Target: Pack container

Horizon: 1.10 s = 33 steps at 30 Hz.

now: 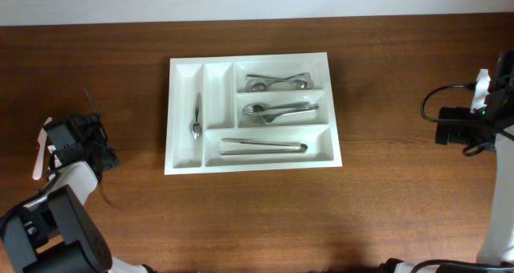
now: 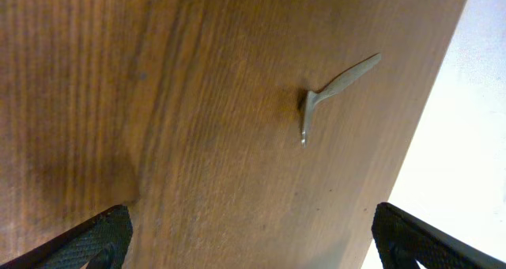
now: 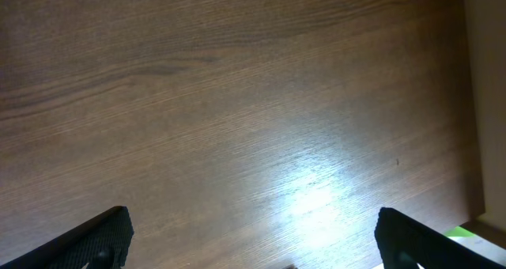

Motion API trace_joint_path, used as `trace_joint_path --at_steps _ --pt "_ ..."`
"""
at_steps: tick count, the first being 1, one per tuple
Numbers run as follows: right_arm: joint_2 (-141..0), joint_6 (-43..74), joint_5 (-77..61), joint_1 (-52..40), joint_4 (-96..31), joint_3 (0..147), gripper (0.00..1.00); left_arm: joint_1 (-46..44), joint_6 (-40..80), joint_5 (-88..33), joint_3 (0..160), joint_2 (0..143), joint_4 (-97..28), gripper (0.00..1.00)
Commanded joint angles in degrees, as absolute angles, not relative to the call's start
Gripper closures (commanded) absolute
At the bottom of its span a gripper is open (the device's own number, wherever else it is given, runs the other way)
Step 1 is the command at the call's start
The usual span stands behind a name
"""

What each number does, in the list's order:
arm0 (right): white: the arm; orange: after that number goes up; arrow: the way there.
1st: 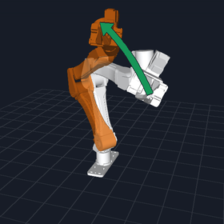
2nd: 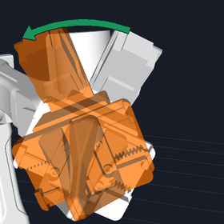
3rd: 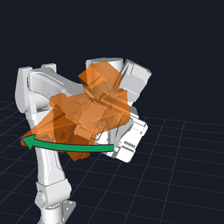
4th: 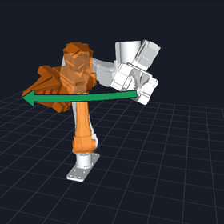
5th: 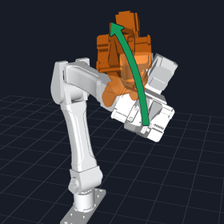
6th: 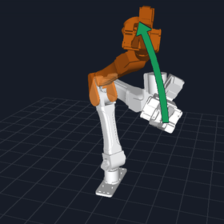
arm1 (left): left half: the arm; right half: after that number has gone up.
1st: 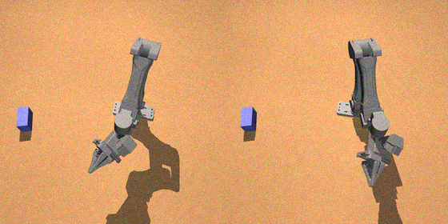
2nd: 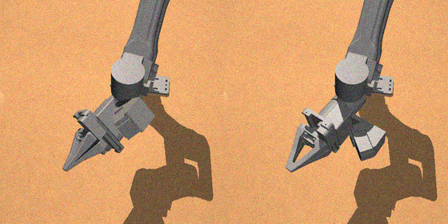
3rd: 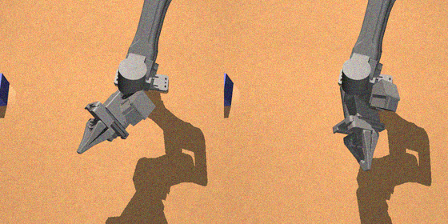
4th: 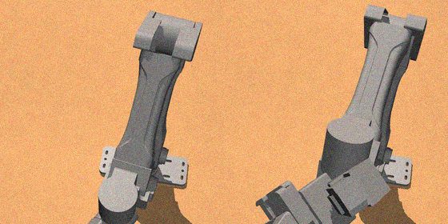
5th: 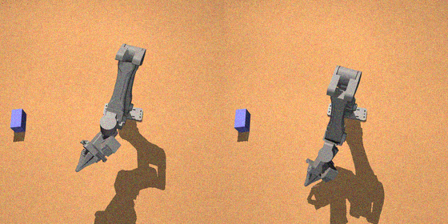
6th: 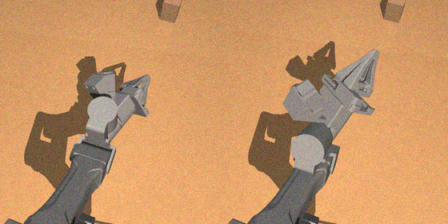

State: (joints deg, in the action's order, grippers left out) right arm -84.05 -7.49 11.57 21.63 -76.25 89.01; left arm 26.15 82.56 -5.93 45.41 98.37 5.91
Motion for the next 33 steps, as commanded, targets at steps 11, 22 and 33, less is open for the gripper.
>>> trace_joint_path --at_steps 11,22,33 --pt "-82.98 -6.98 12.49 21.89 -76.23 89.03 0.01 25.89 83.11 -4.62 45.1 101.43 10.13 0.01" --pt "-82.98 -7.01 12.49 21.89 -76.23 89.03 0.01 25.87 83.11 -4.97 45.12 104.57 14.44 0.01" --pt "-82.98 -7.01 12.49 21.89 -76.23 89.03 0.01 25.98 83.11 -2.72 45.17 104.92 16.4 0.01"
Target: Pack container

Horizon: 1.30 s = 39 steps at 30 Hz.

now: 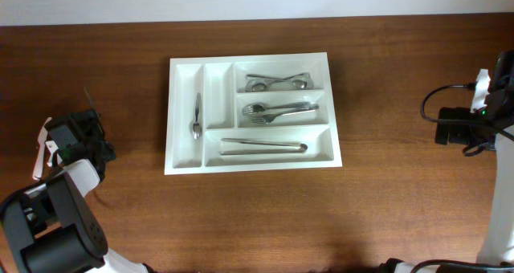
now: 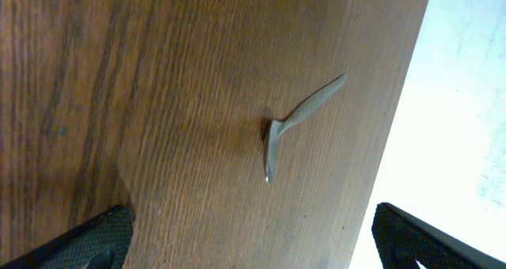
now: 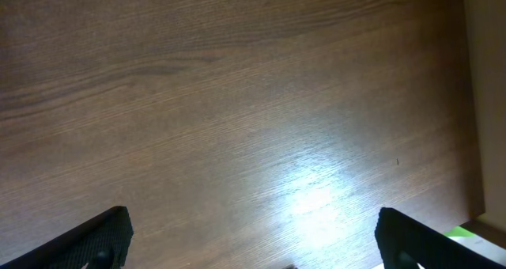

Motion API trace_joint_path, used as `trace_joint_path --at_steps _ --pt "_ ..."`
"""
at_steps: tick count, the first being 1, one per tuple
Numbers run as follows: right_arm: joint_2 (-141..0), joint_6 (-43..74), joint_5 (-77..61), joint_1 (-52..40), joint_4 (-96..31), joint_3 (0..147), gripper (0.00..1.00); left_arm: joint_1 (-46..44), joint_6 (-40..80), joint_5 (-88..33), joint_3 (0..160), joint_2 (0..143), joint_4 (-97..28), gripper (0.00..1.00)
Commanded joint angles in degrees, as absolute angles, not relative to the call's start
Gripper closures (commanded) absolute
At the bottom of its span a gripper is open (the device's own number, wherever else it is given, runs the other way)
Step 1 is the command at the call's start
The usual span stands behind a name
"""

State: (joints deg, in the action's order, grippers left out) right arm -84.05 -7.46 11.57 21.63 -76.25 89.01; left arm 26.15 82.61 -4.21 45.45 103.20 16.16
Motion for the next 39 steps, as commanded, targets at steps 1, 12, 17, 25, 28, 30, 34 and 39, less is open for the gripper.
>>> trace_joint_path --at_steps 1,12,17,25,28,30,34,39 --pt "-82.98 -7.01 12.49 21.89 -76.23 89.03 0.01 25.98 83.11 -2.74 45.17 105.12 16.8 0.01" --pt "-82.98 -7.01 12.49 21.89 -76.23 89.03 0.01 25.98 83.09 -2.26 45.17 105.34 17.21 0.01" --pt "-82.98 -6.98 12.49 21.89 -76.23 89.03 0.01 25.93 83.05 -2.28 45.19 105.34 18.17 0.01" --pt "-82.98 -7.01 12.49 21.89 -76.23 89.03 0.01 25.87 82.85 -2.31 45.76 106.52 20.58 0.01" --pt "-82.98 -7.01 12.49 21.89 -76.23 89.03 0.01 25.87 82.85 -2.79 46.06 107.33 20.58 0.01" --pt "-82.98 -7.01 12.49 21.89 -76.23 89.03 0.01 25.87 82.85 -3.46 46.35 107.79 20.6 0.01" --pt "-82.98 -7.01 12.49 21.89 -76.23 89.03 0.01 25.58 82.81 -3.62 46.41 108.01 20.58 0.01" --pt "-82.98 -6.98 12.49 21.89 -76.23 89.03 0.01 25.5 82.65 -3.62 46.41 108.05 20.56 0.01"
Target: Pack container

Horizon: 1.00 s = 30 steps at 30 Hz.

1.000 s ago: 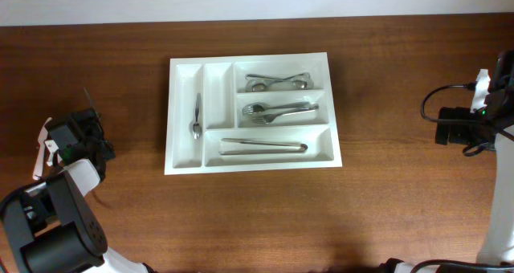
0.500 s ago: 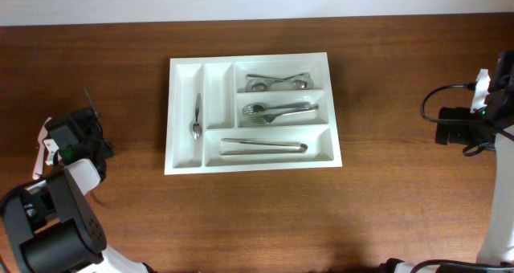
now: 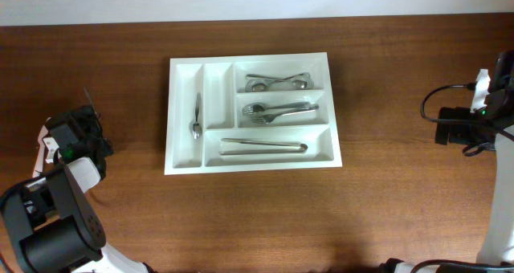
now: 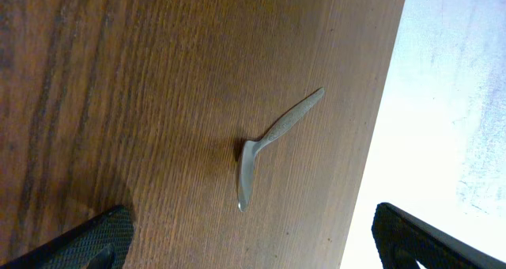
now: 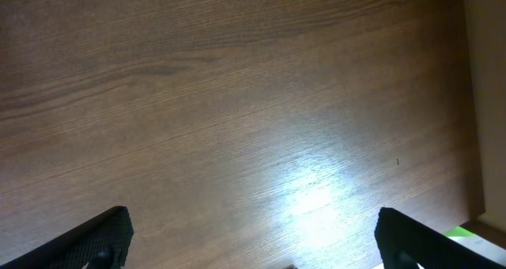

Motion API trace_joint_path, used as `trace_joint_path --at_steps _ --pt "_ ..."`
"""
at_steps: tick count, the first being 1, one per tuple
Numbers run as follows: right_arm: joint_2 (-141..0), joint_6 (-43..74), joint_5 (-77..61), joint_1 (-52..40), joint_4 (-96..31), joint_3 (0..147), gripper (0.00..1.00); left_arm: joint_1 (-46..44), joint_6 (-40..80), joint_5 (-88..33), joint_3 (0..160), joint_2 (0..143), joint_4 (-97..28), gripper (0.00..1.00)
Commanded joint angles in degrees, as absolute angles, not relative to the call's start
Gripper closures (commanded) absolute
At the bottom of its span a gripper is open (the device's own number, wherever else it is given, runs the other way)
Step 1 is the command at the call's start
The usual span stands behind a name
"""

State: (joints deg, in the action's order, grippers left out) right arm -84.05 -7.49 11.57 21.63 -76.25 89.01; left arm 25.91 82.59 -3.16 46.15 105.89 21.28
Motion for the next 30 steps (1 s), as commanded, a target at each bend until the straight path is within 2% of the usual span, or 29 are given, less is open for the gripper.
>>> trace_joint_path --at_steps 1,24,30 --pt "-82.98 -7.01 12.49 21.89 -76.23 89.03 0.01 25.5 82.65 -3.62 46.41 108.05 20.56 0.01" --pt "-82.98 -7.01 12.49 21.89 -76.23 89.03 0.01 25.5 82.63 -4.12 46.85 110.67 22.48 0.0" --pt "-82.98 -7.01 12.49 21.89 -76.23 89.03 0.01 25.5 82.63 -4.71 46.85 110.67 22.31 0.18"
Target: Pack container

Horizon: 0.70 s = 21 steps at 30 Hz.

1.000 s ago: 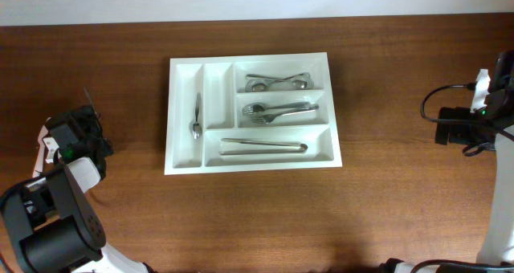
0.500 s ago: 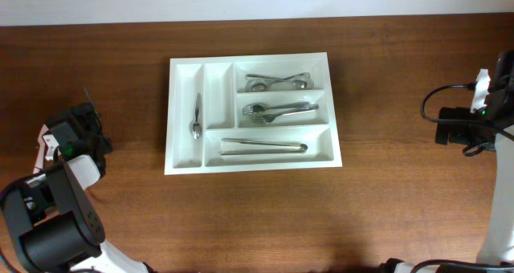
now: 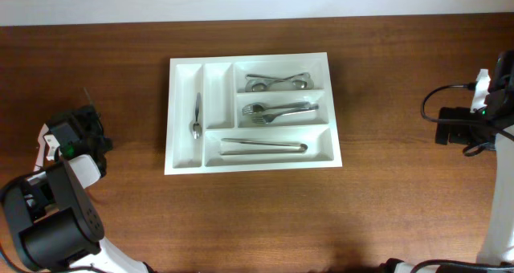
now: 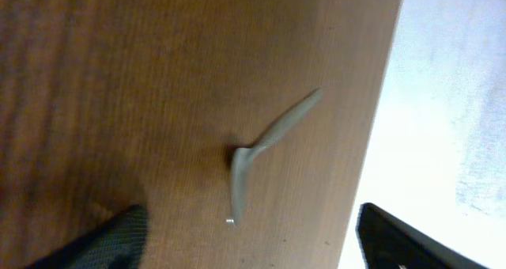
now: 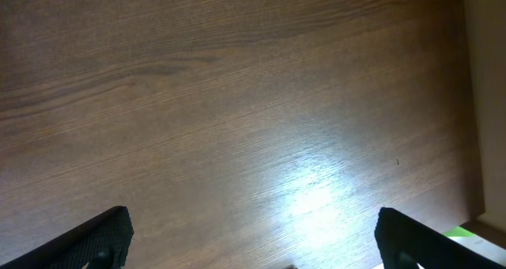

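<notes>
A white cutlery tray [image 3: 173,165] lies mid-table. It holds a spoon [image 3: 196,116] in its left slot, spoons [image 3: 277,83] at top right, forks [image 3: 281,111] below them and long pieces [image 3: 263,146] in the bottom slot. A small bent grey utensil [image 4: 261,146] lies on the wood by the table's edge, also seen as a thin utensil [image 3: 88,99] at far left. My left gripper [image 4: 251,241] is open just short of it, holding nothing; the view is blurred. My right gripper [image 5: 253,249] is open over bare wood at the far right.
The table's edge [image 4: 379,126] runs close beside the grey utensil, with pale floor beyond. The tray's second slot [image 3: 217,96] holds nothing. The right arm's body and cables [image 3: 462,128] sit at the right edge of the table.
The left gripper has shifted slightly toward the table's far side. In its view the grey utensil now sits a little lower and nearer the fingers. The right arm has not moved.
At first the grey utensil showed in the upper right of the left wrist view. At each later moment it sat more central, with more of the pale floor showing, as the left gripper stood farther along the table. Tray contents and right arm stayed unchanged.
</notes>
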Motion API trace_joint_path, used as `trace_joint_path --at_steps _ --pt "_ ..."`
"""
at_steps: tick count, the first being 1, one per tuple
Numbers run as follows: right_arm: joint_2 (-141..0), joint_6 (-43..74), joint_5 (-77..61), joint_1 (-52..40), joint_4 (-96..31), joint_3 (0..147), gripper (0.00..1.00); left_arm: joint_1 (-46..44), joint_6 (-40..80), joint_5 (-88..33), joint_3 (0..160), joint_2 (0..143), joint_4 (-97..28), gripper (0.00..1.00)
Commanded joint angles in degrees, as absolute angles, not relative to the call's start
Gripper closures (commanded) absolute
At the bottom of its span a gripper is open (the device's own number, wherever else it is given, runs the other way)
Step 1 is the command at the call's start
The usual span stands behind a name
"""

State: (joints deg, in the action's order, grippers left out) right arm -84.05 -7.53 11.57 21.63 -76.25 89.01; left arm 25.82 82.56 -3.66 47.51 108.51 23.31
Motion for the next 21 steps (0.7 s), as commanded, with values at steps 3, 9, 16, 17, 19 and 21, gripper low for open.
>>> trace_joint_path --at_steps 3,9,16,17,19,21 --pt "-82.98 -7.01 12.49 21.89 -76.23 89.03 0.01 25.5 82.63 -4.71 46.85 110.67 22.31 0.28" --pt "-82.98 -7.01 12.49 21.89 -76.23 89.03 0.01 25.5 82.63 -4.71 46.85 110.67 22.31 0.37" --pt "-82.98 -7.01 12.49 21.89 -76.23 89.03 0.01 25.5 82.65 -4.91 46.85 110.67 22.31 0.48" --pt "-82.98 -6.98 12.49 21.89 -76.23 89.03 0.01 25.5 82.65 -4.91 46.85 110.67 22.31 0.49" --pt "-82.98 -6.98 12.49 21.89 -76.23 89.03 0.01 25.5 82.65 -4.93 46.85 110.67 22.33 0.54" --pt "-82.98 -6.98 12.49 21.89 -76.23 89.03 0.01 25.5 82.65 -4.93 46.85 110.67 22.33 0.57"
